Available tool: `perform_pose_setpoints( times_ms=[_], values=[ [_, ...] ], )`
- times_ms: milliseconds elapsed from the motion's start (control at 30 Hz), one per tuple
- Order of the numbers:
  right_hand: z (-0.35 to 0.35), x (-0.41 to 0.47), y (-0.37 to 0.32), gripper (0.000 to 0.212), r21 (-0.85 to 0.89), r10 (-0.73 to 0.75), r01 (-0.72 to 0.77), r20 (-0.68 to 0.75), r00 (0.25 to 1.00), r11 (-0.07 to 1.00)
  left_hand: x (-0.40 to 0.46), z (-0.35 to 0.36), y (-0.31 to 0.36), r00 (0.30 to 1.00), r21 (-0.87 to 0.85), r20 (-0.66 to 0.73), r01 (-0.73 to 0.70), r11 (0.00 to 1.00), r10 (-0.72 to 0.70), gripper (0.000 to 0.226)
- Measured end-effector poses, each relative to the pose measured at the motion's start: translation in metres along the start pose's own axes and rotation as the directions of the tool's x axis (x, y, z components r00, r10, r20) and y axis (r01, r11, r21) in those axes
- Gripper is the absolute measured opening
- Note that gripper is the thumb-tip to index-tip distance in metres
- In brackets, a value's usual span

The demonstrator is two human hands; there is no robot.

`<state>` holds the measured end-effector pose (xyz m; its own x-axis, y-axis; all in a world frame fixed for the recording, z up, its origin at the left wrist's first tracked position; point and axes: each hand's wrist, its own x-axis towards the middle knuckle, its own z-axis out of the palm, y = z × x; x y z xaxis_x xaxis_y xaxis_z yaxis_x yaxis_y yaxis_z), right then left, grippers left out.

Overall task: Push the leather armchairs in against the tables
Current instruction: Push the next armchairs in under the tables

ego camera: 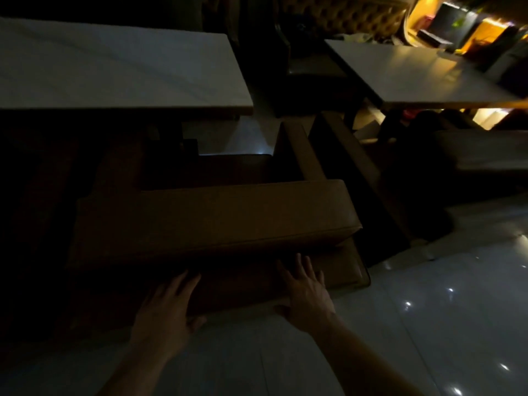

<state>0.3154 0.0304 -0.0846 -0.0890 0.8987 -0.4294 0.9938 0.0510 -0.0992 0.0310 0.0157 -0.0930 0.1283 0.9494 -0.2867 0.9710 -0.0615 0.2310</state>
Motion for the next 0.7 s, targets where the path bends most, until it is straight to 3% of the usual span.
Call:
perform_pose_setpoints(
  times_ms=[200,333,700],
  values=[
    [0.014,-0.004,0.006,0.100,0.016,-0.029,0.030,-0.098,0.995,0.999,0.000,0.016,-0.006,0.989,0.050,-0.144,0.046,0.998,-0.039,0.084],
    [0.012,0.002,0.008,0.085,0.010,-0.041,0.042,-0.121,0.992,0.999,-0.001,0.011,-0.001,0.990,0.009,-0.108,0.093,0.996,-0.092,0.082],
    [0.007,0.017,0.006,0.082,-0.143,-0.064,0.062,-0.014,0.998,0.988,0.005,0.018,0.001,0.980,0.008,-0.170,0.108,0.994,-0.105,0.077]
  ],
)
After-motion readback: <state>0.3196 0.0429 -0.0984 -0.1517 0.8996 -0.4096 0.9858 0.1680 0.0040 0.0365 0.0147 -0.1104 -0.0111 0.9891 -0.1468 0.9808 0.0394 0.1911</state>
